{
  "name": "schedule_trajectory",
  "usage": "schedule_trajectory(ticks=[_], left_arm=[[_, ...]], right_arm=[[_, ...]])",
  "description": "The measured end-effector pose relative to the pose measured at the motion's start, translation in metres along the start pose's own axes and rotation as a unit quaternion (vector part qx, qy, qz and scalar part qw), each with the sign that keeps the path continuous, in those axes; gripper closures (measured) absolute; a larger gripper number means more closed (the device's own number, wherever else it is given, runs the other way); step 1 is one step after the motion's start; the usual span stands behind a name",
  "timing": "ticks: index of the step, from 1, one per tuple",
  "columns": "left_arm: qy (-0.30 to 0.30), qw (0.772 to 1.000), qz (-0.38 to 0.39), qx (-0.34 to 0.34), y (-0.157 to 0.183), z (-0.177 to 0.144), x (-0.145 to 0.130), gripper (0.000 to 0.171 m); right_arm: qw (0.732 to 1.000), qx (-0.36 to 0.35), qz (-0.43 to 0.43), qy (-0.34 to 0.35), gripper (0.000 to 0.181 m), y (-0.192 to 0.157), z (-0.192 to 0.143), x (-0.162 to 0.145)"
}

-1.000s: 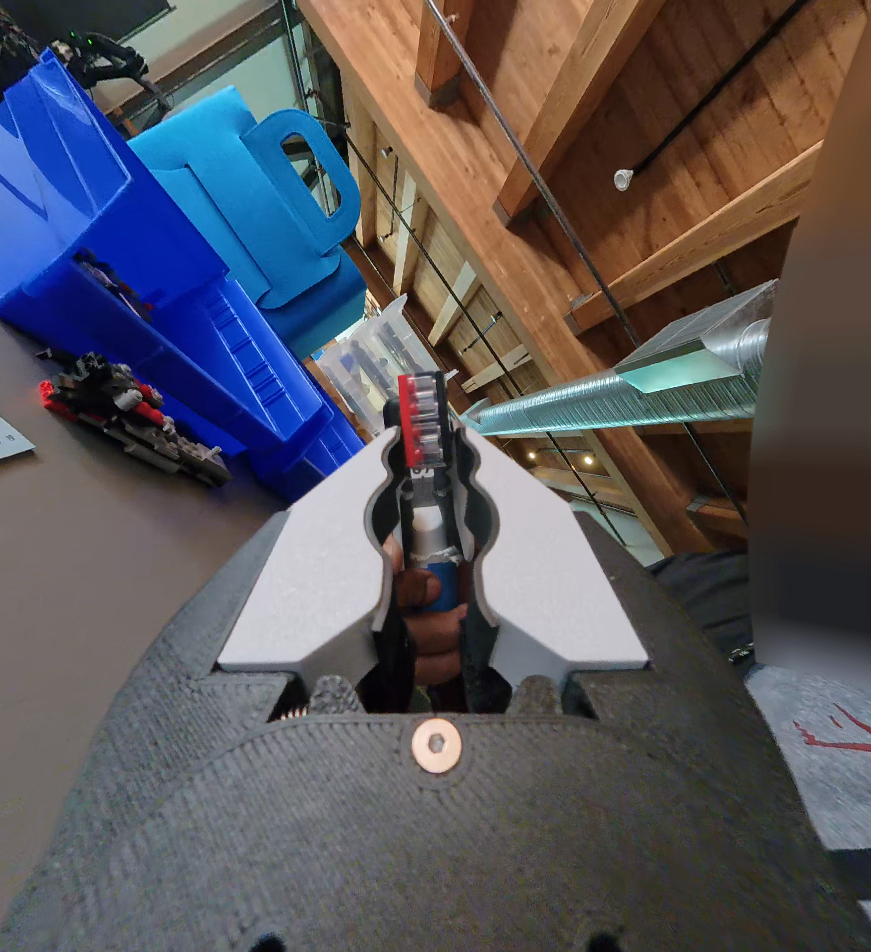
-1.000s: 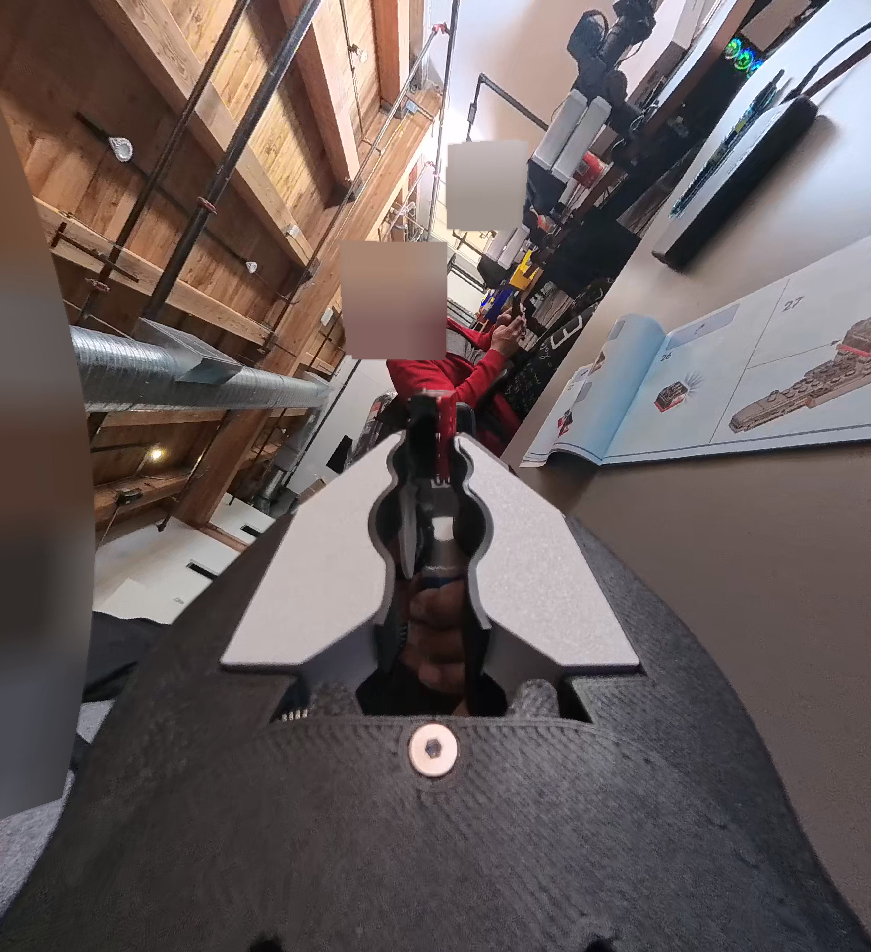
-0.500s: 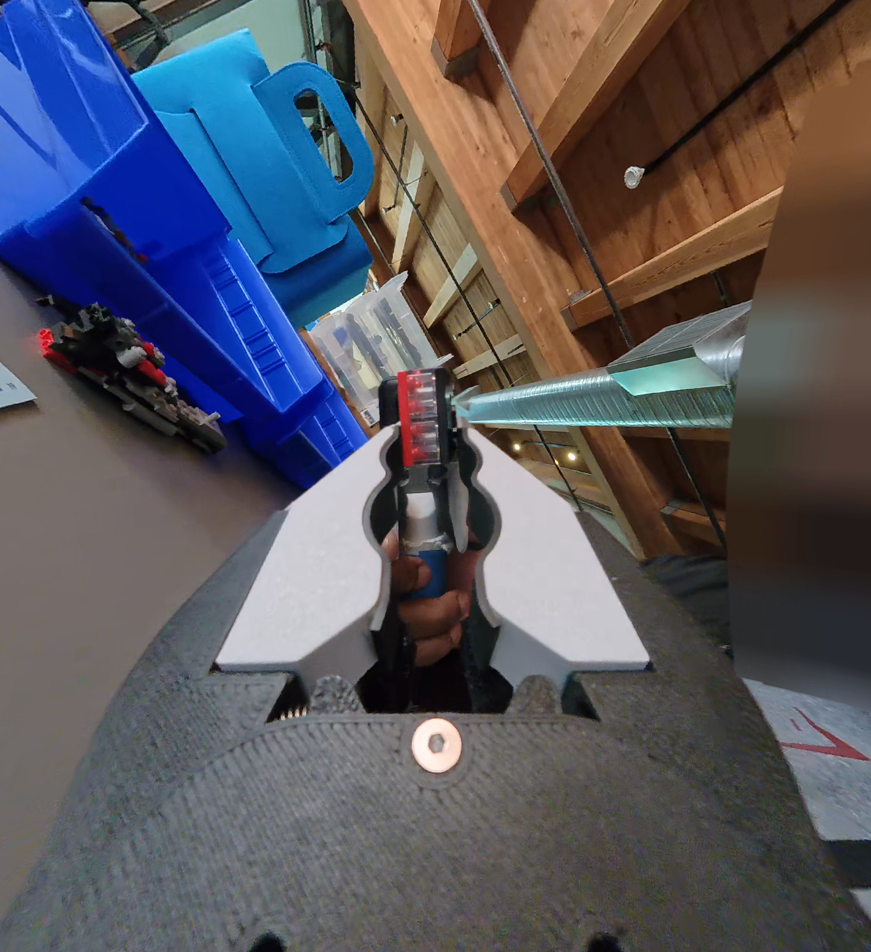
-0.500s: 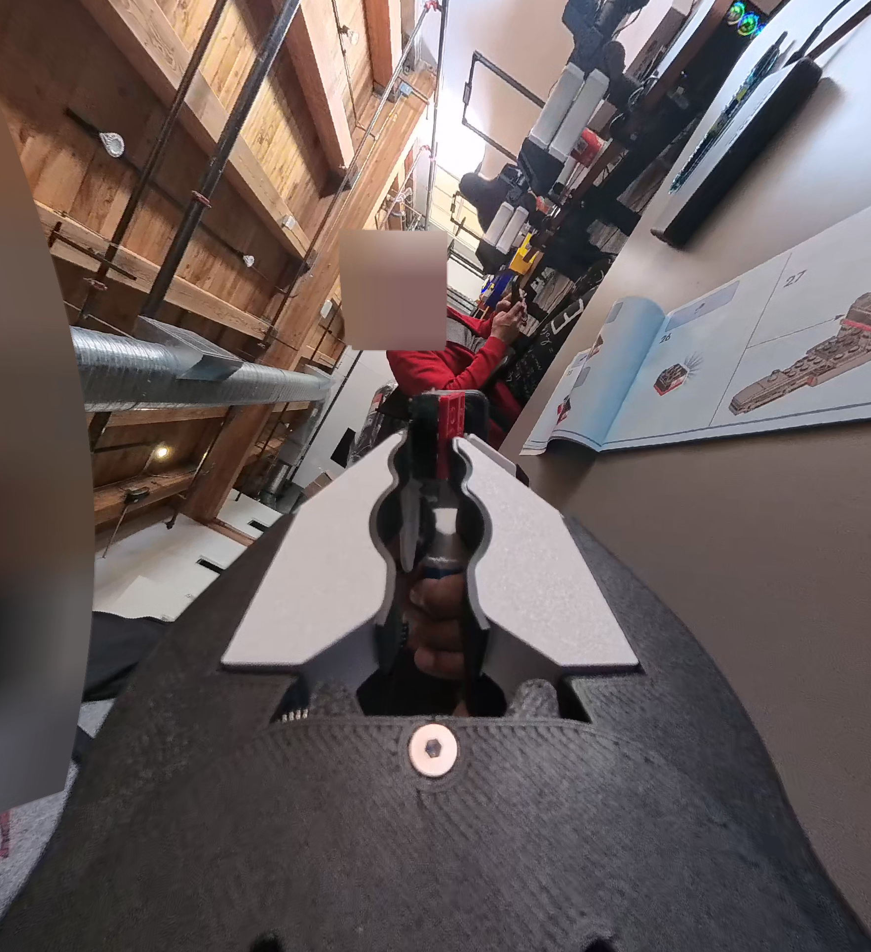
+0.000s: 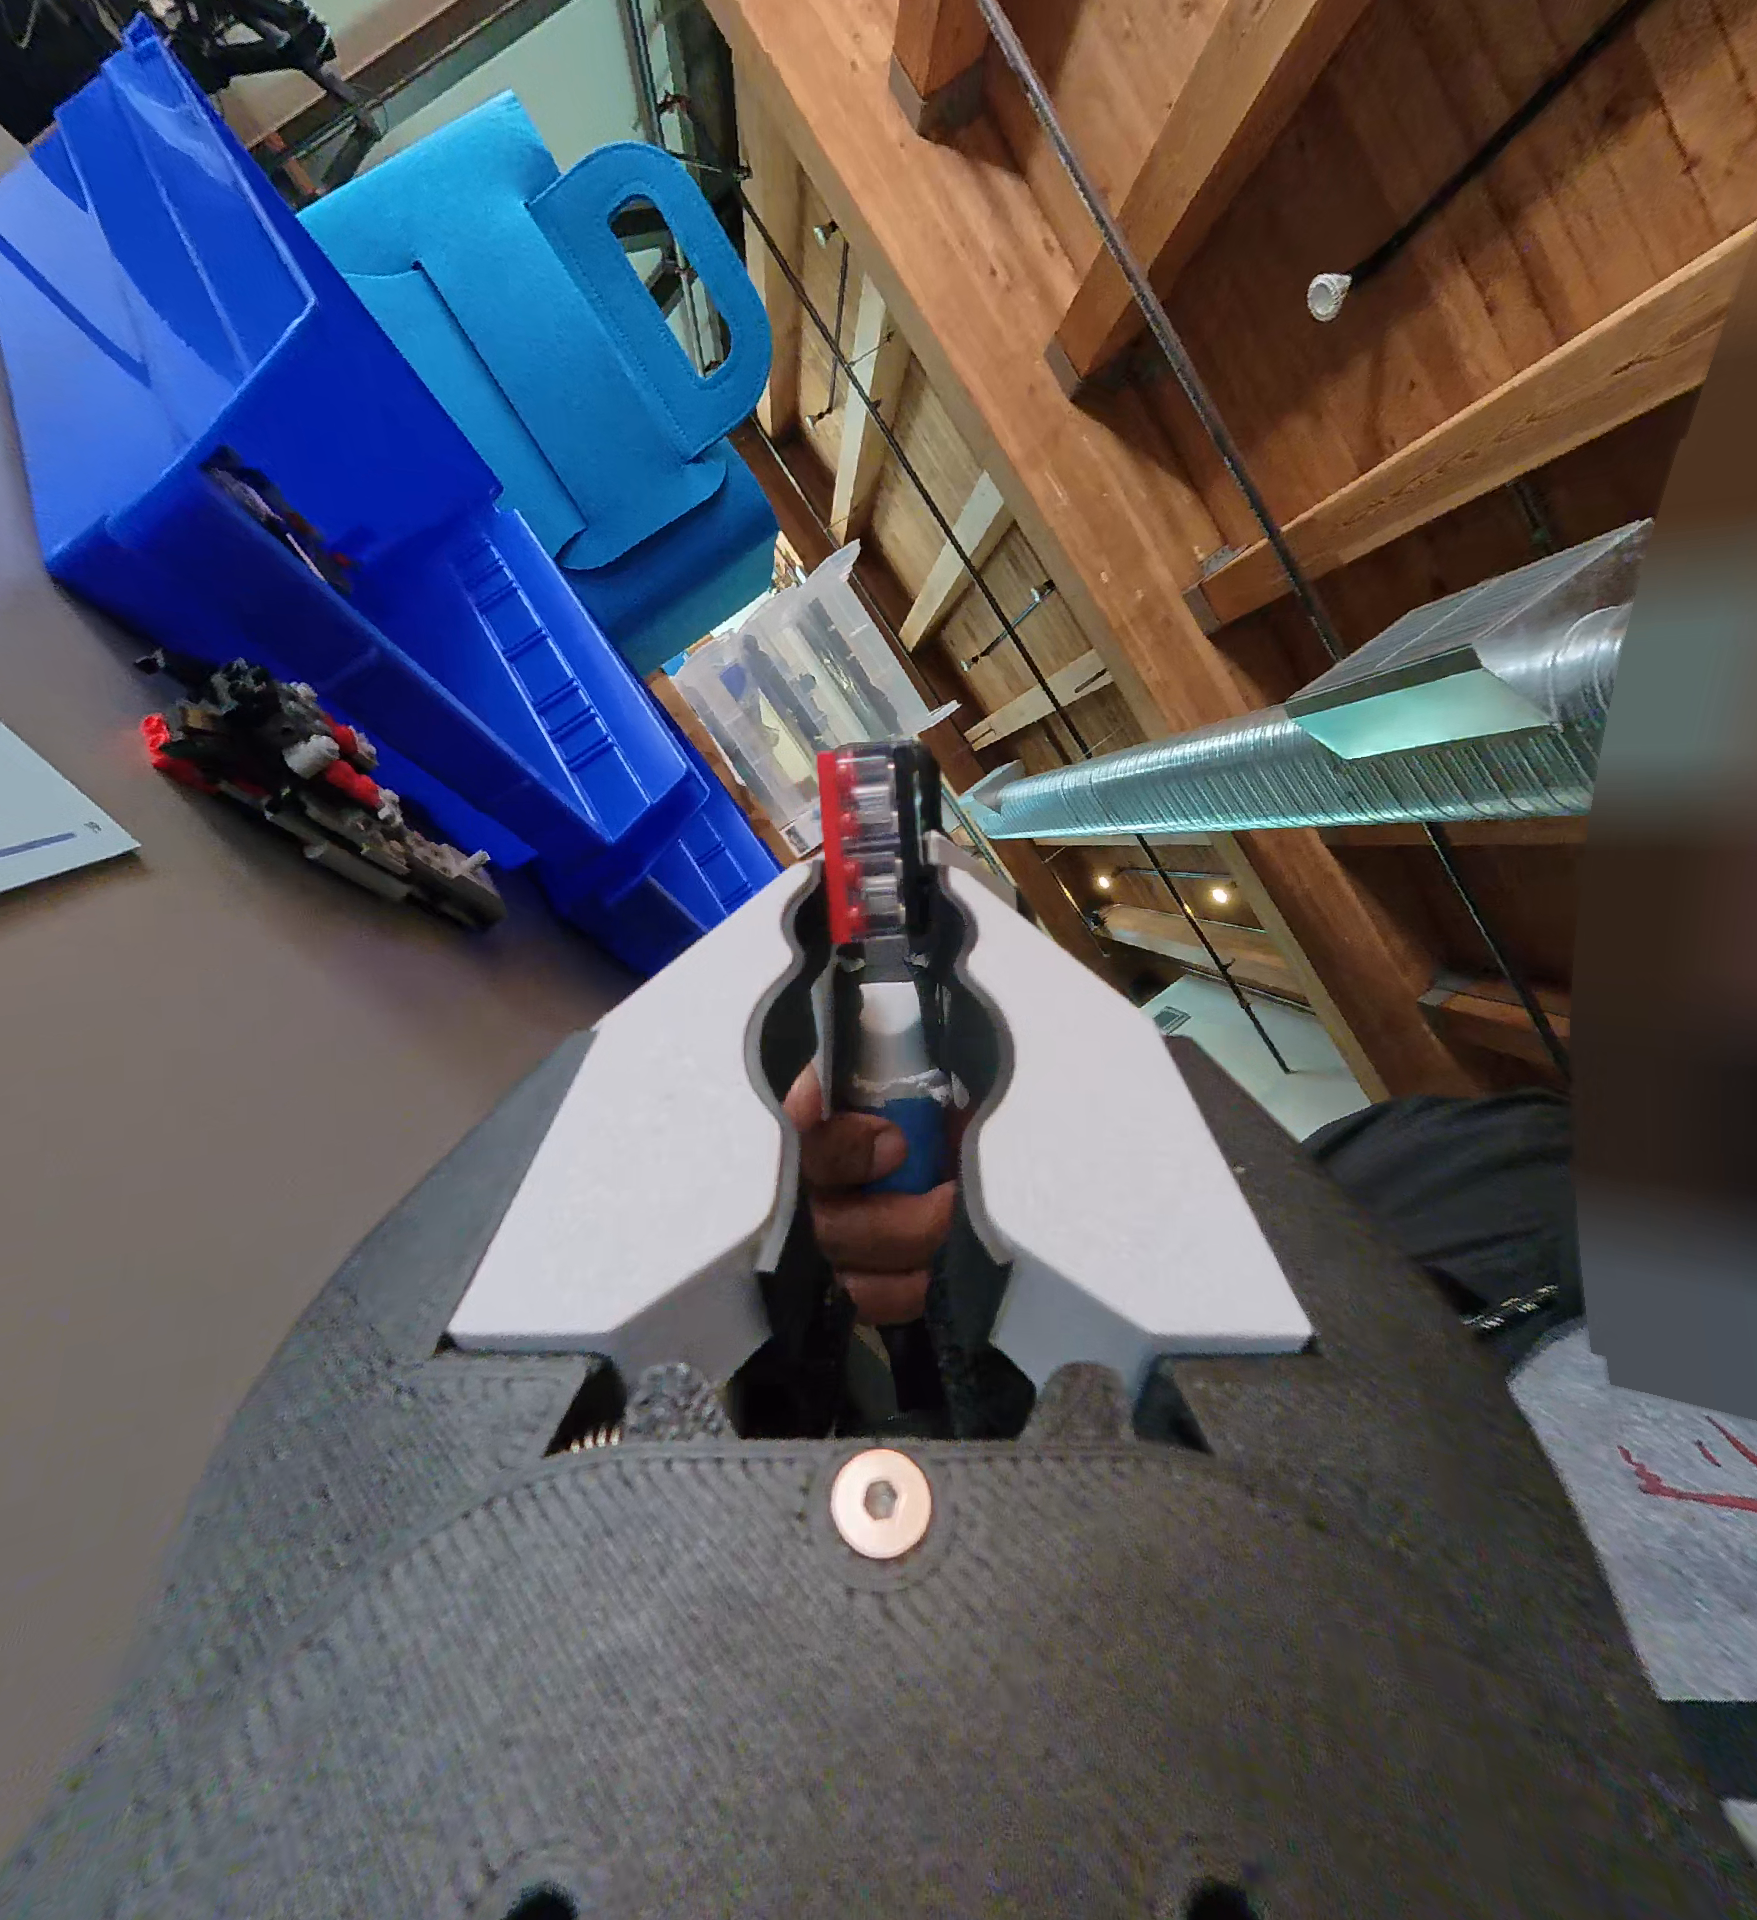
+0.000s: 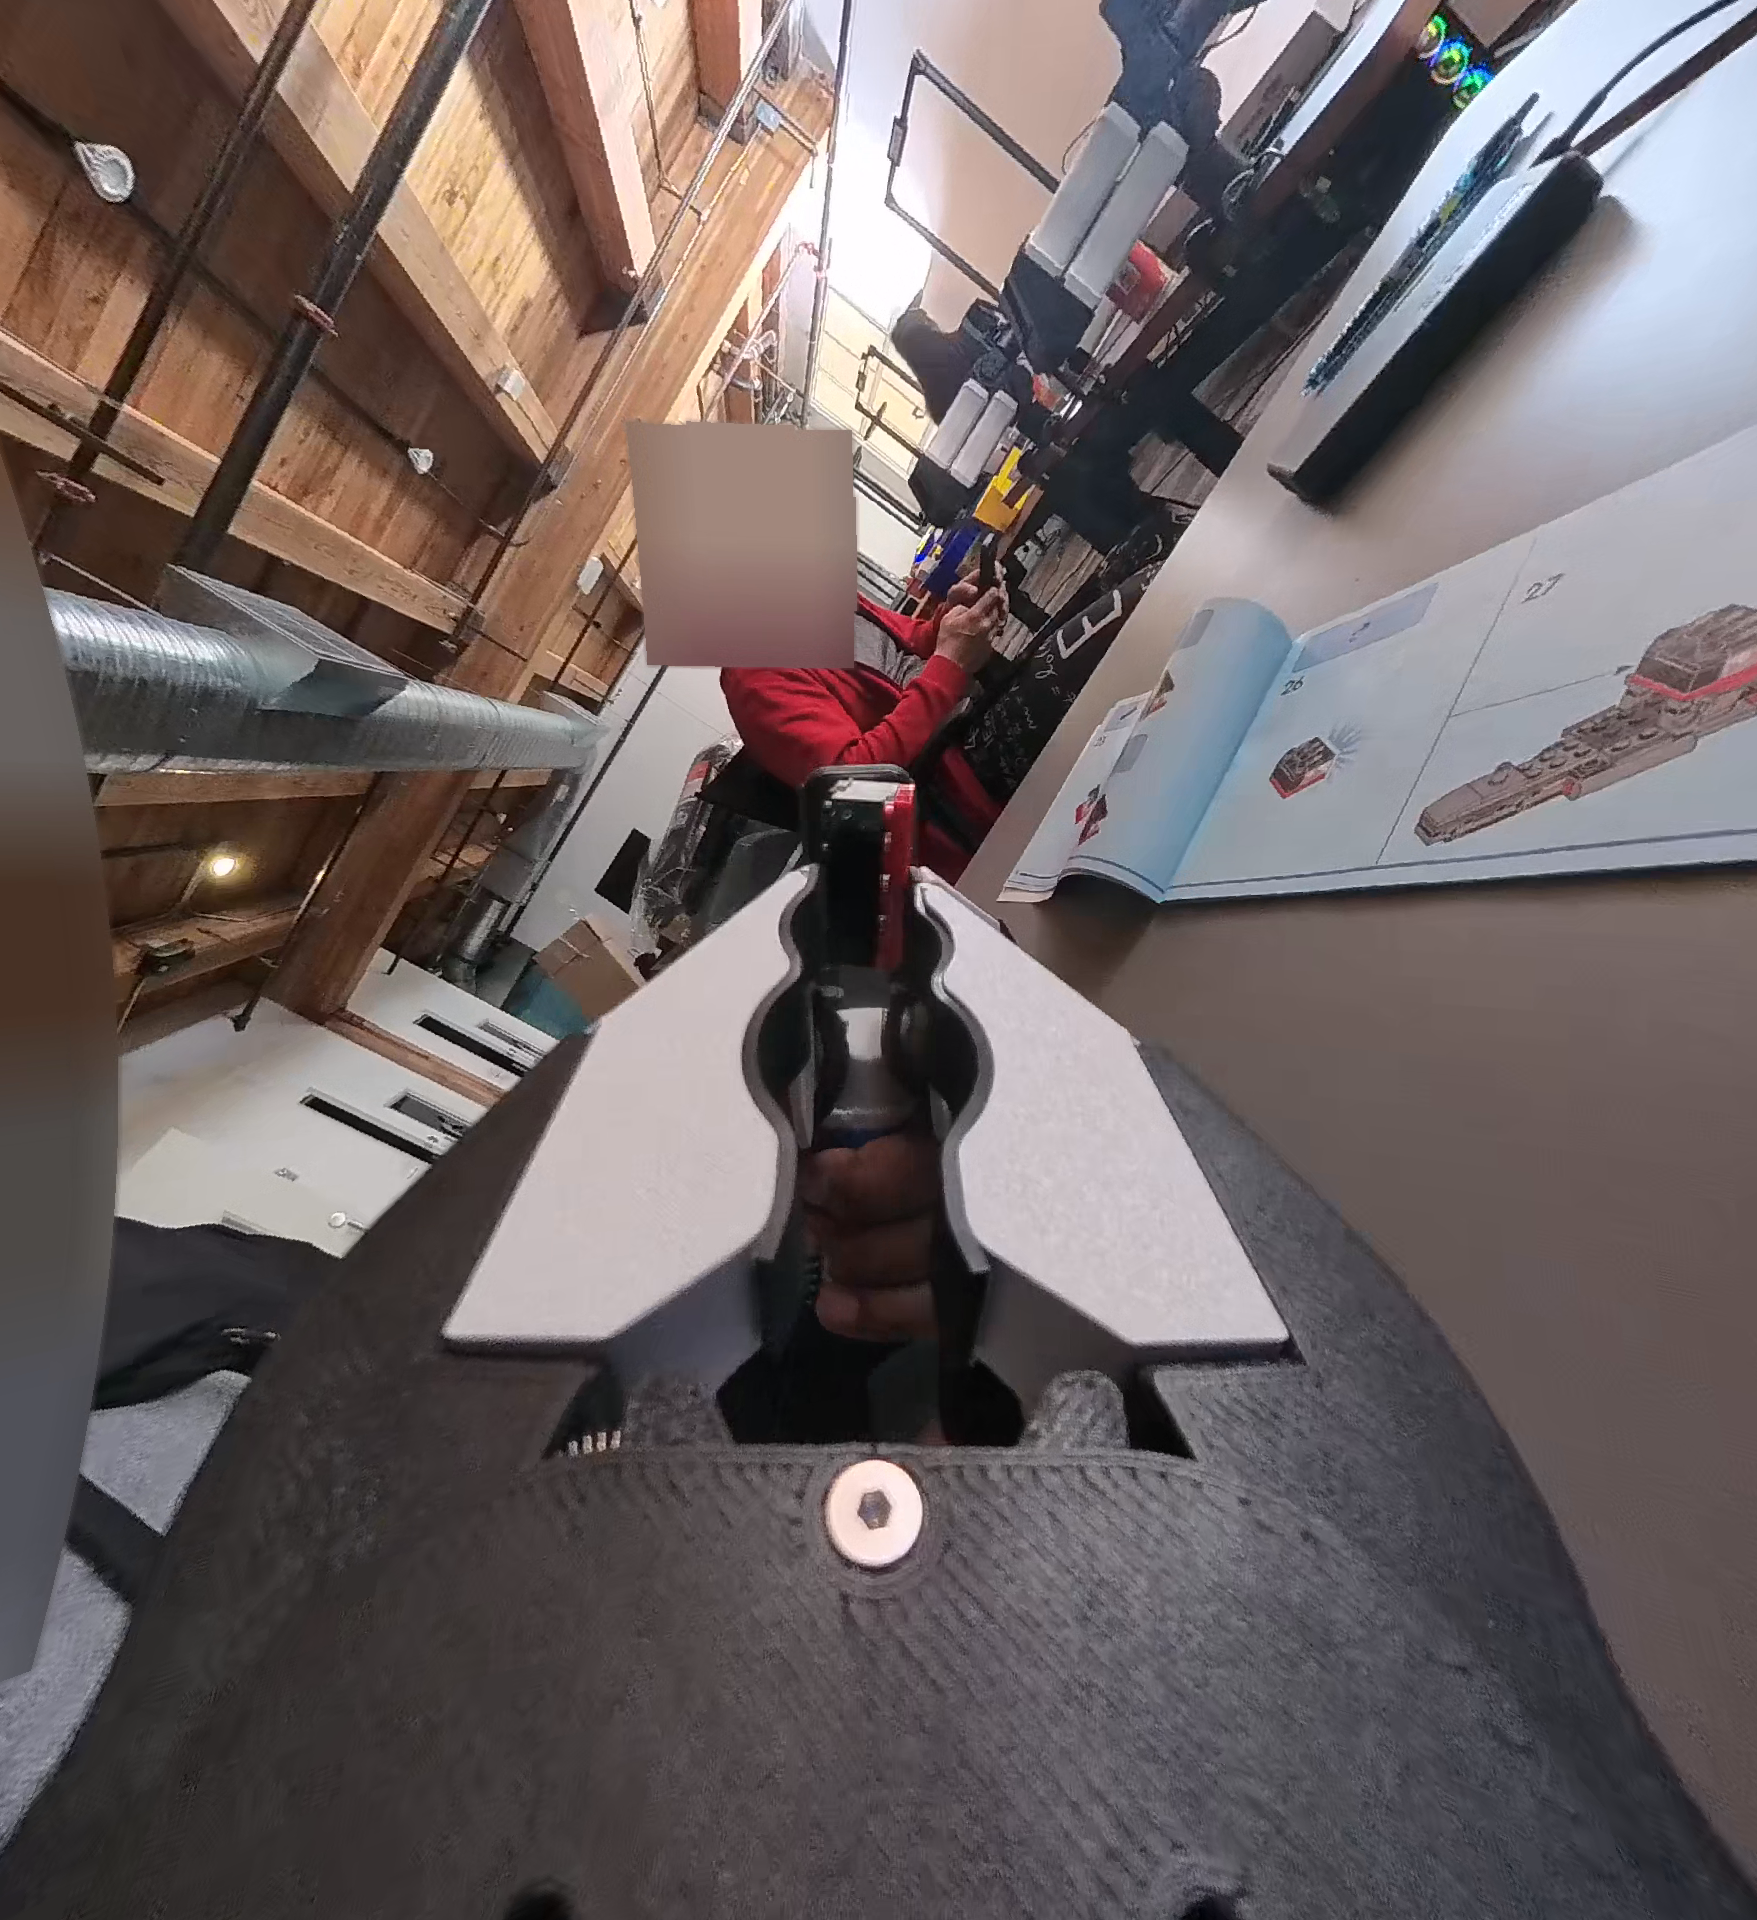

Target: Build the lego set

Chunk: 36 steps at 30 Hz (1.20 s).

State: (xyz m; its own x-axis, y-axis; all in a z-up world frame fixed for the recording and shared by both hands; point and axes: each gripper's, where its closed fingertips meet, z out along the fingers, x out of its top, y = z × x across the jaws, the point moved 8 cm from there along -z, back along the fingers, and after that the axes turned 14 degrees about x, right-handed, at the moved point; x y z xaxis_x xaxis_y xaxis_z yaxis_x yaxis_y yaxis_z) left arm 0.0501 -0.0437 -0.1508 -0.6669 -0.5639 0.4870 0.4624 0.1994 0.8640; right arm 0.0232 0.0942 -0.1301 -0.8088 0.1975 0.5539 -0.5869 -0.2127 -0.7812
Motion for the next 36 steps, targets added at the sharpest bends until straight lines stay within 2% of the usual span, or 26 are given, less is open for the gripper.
schedule_trajectory(ticks=[9, 16, 23, 26, 36], left_arm=[[0.017, 0.998, -0.003, -0.059, 0.004, 0.001, -0.001, 0.154], [0.022, 0.997, 0.051, -0.056, 0.010, 0.000, -0.001, 0.154], [0.013, 0.994, 0.092, -0.057, 0.015, 0.001, -0.004, 0.154], [0.011, 0.992, 0.107, -0.058, 0.017, 0.002, -0.005, 0.154], [0.010, 0.991, 0.106, -0.077, 0.018, 0.001, -0.005, 0.154]], right_arm=[[1.000, 0.019, -0.007, 0.009, 0.155, -0.004, 0.001, 0.002], [0.999, 0.034, -0.036, 0.016, 0.150, -0.012, 0.001, 0.008], [0.997, 0.047, -0.057, 0.004, 0.153, -0.018, 0.002, 0.008], [0.996, 0.051, -0.069, 0.007, 0.165, -0.020, 0.001, 0.008], [0.994, 0.043, -0.102, 0.004, 0.165, -0.025, 0.002, 0.006]])
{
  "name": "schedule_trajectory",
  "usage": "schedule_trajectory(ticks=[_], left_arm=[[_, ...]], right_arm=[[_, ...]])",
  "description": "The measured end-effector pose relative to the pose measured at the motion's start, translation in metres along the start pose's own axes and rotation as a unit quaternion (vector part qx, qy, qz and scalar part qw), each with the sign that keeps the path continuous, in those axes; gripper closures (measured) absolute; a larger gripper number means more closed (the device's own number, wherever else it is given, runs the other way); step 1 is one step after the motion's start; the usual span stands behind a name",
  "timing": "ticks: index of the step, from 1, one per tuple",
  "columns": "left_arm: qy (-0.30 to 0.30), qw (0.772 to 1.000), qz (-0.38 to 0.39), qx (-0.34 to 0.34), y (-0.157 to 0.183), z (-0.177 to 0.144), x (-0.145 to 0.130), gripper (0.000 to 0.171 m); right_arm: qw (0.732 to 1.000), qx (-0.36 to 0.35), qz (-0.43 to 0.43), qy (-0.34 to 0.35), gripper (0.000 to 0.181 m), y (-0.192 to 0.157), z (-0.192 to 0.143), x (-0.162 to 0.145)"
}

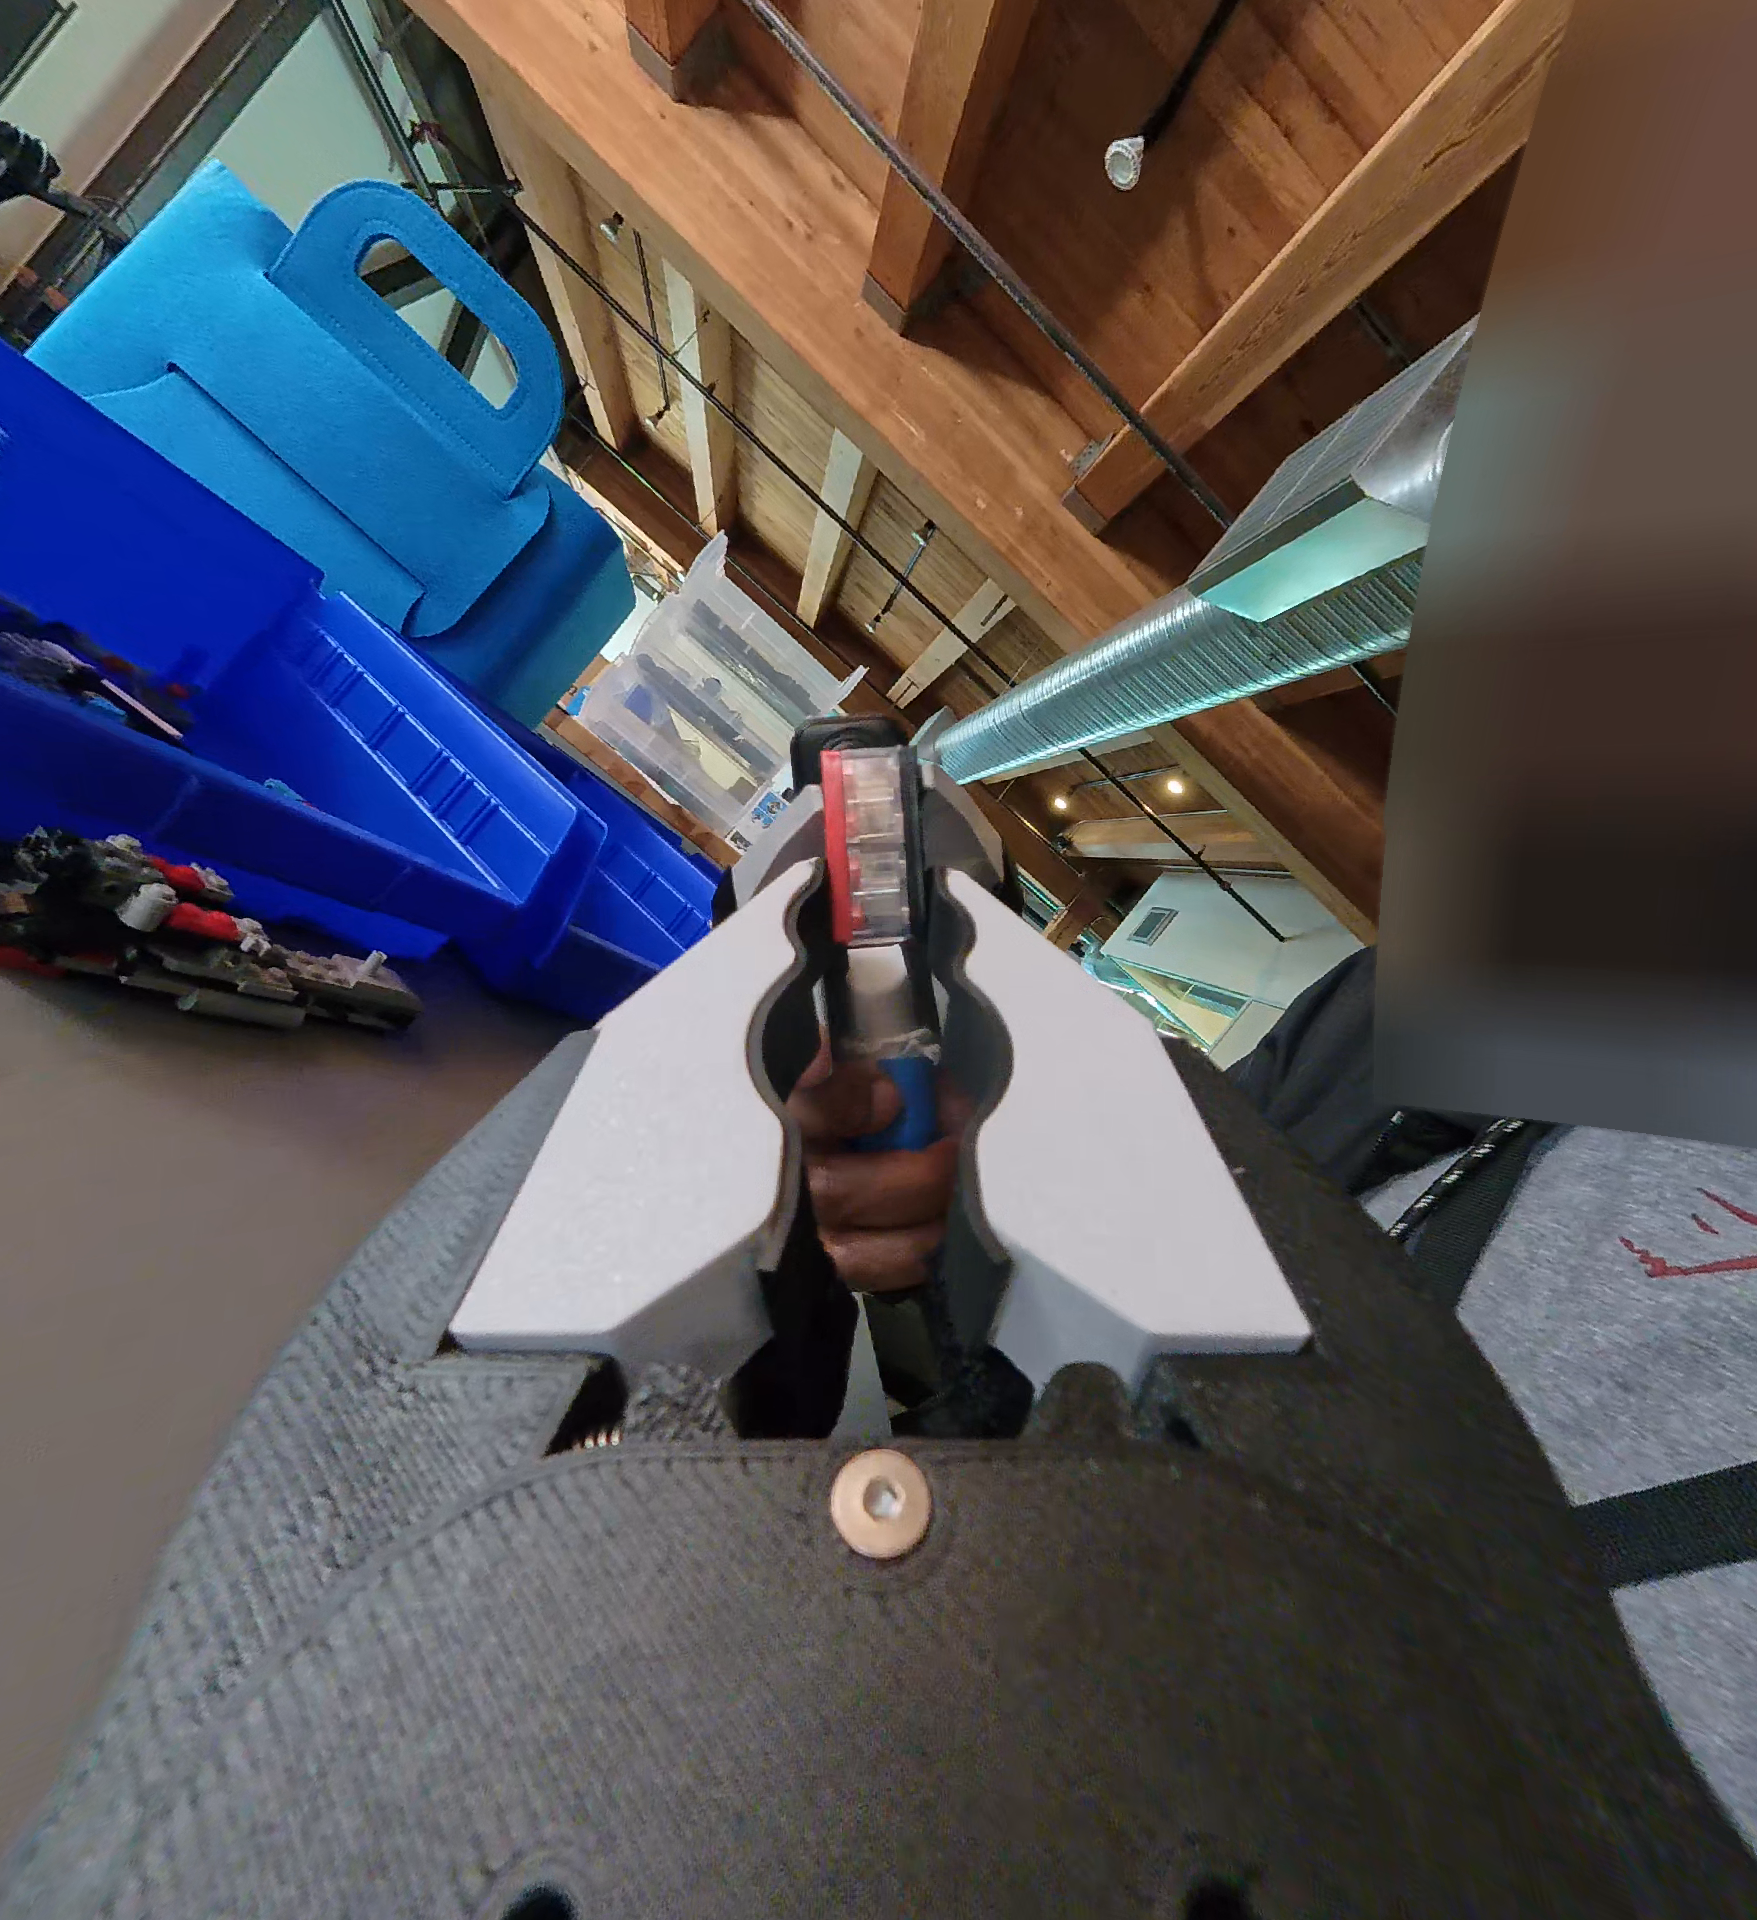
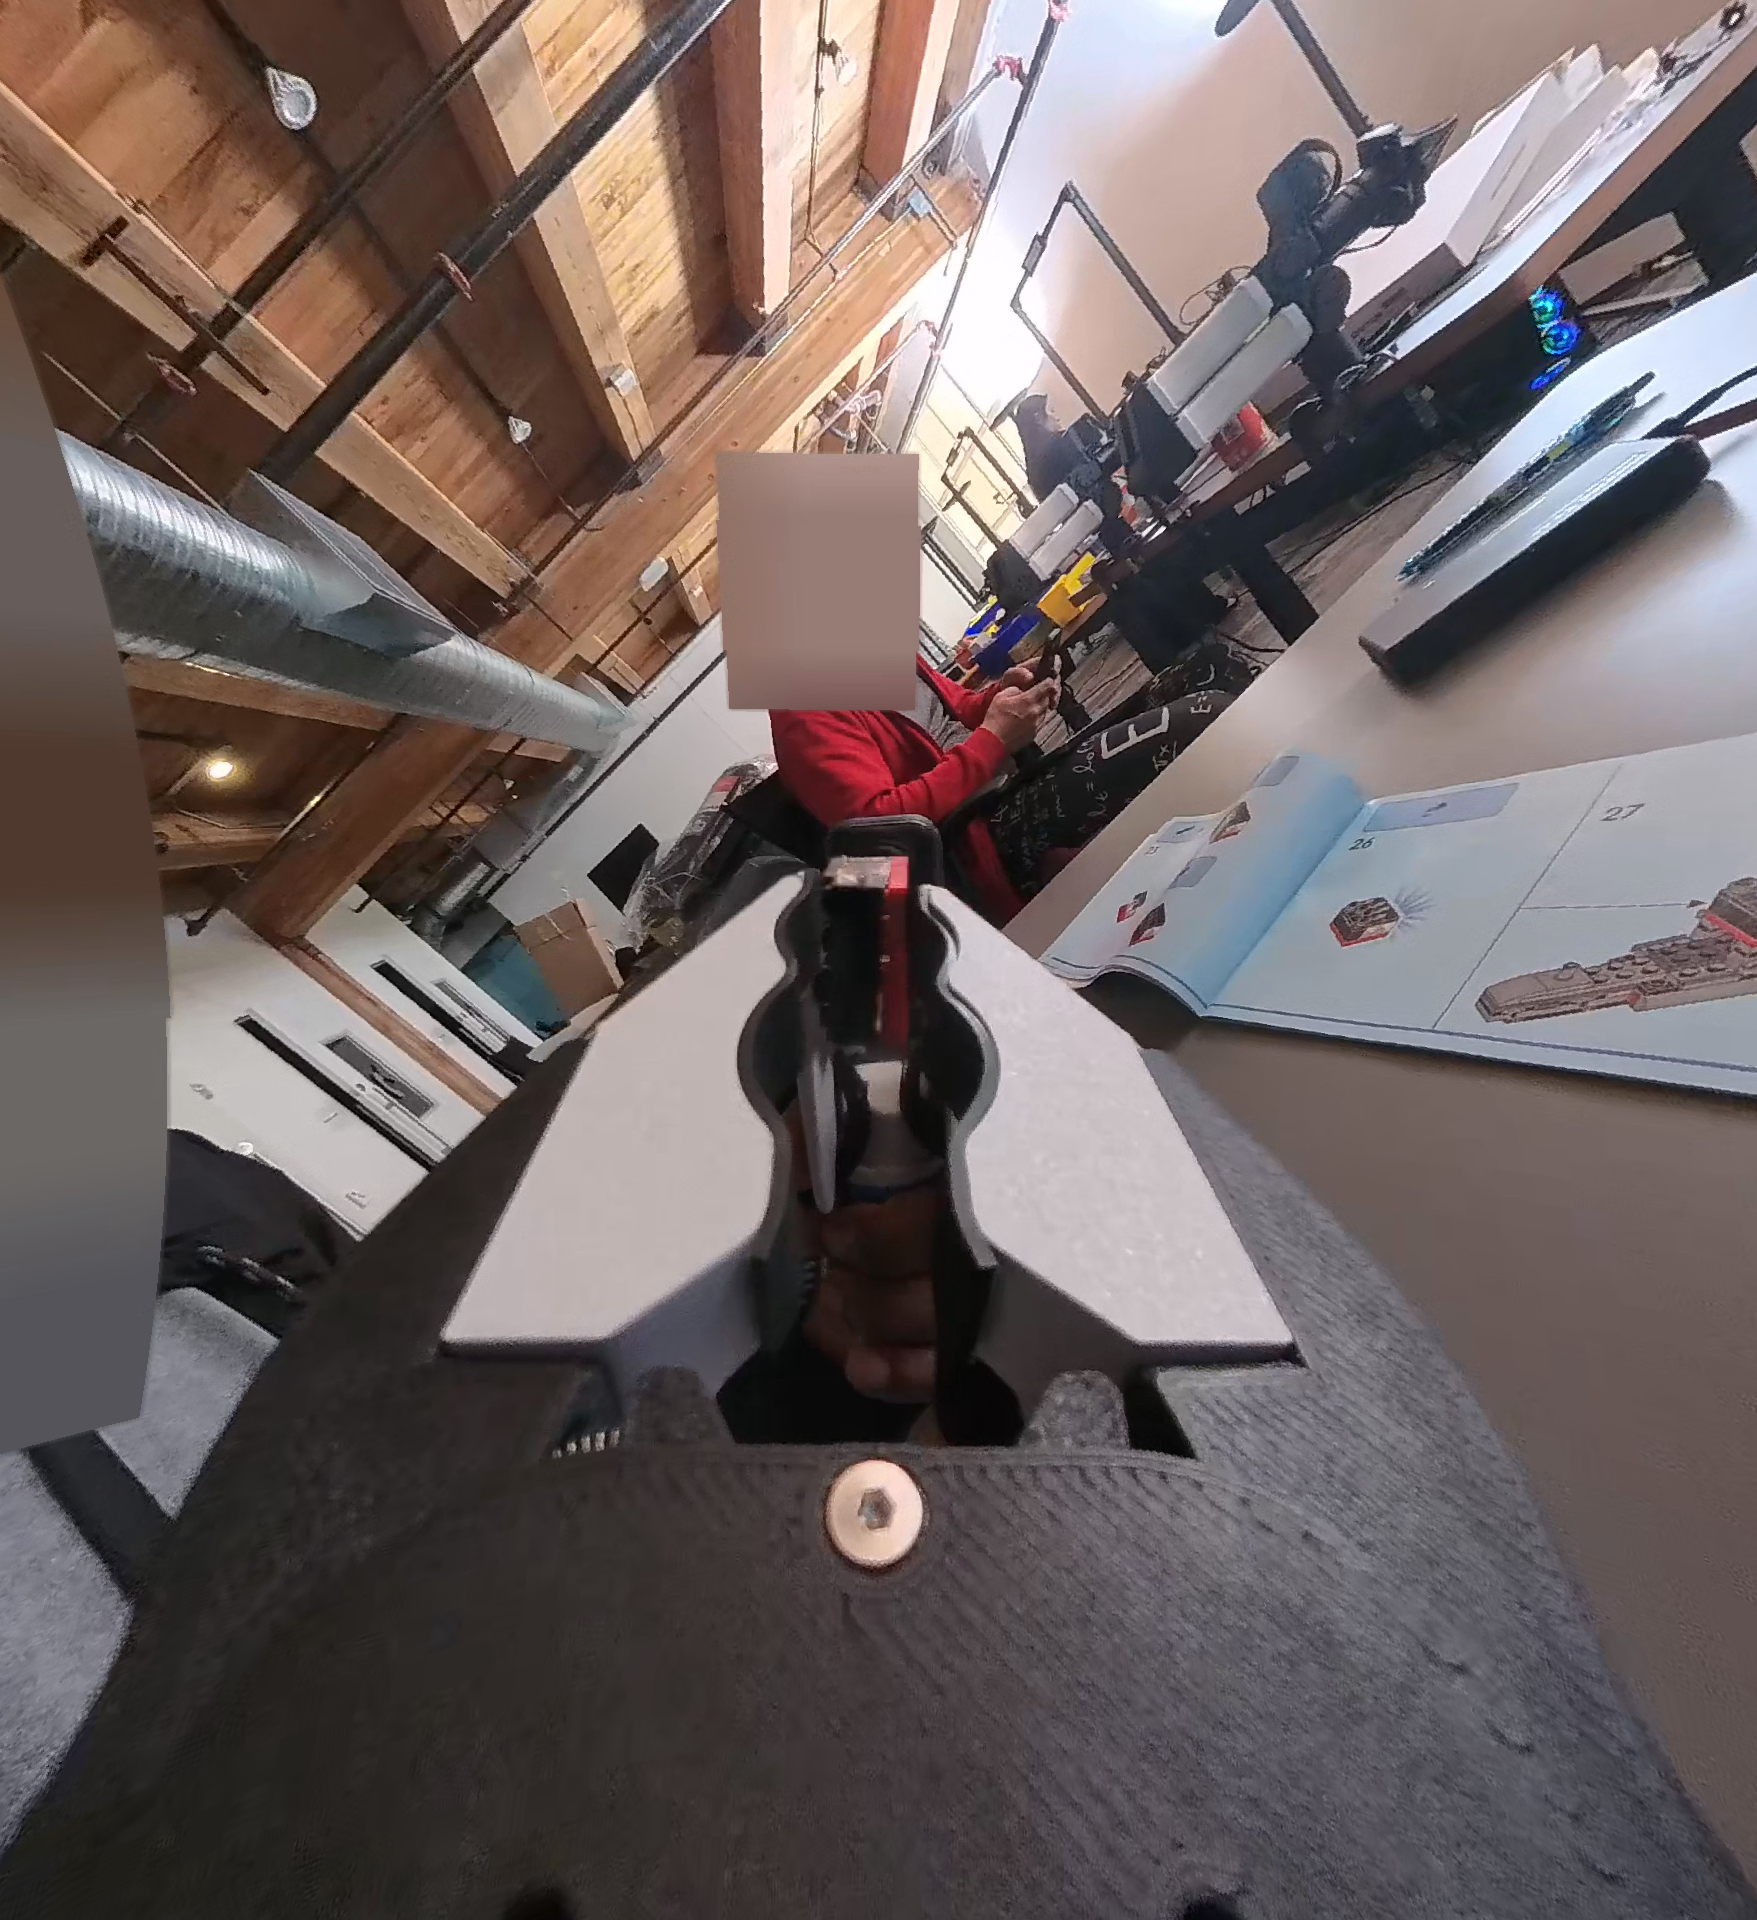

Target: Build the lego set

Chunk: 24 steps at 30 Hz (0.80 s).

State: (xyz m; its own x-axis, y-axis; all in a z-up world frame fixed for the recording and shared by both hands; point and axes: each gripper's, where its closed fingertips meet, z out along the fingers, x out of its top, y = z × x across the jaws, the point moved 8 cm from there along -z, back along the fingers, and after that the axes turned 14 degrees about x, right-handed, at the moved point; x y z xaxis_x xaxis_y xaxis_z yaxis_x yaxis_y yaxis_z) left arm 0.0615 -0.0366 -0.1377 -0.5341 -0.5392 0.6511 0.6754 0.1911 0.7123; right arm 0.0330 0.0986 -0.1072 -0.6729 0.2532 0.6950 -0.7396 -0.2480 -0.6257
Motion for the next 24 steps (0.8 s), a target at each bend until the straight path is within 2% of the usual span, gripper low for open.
schedule_trajectory(ticks=[14, 16, 18, 24], left_arm=[[0.021, 0.999, -0.039, -0.015, -0.004, -0.002, 0.002, 0.154], [0.050, 0.996, -0.073, -0.029, -0.007, -0.006, 0.005, 0.154], [0.071, 0.992, -0.095, -0.036, -0.010, -0.008, 0.007, 0.154], [0.081, 0.991, -0.096, -0.037, -0.010, -0.007, 0.005, 0.154]], right_arm=[[1.000, -0.006, 0.006, 0.005, 0.166, 0.000, 0.004, 0.001], [1.000, 0.004, 0.021, 0.015, 0.152, 0.001, 0.004, 0.000], [1.000, -0.009, 0.018, 0.000, 0.148, 0.002, 0.004, -0.004], [0.998, -0.043, 0.002, -0.048, 0.152, 0.003, 0.014, -0.017]])
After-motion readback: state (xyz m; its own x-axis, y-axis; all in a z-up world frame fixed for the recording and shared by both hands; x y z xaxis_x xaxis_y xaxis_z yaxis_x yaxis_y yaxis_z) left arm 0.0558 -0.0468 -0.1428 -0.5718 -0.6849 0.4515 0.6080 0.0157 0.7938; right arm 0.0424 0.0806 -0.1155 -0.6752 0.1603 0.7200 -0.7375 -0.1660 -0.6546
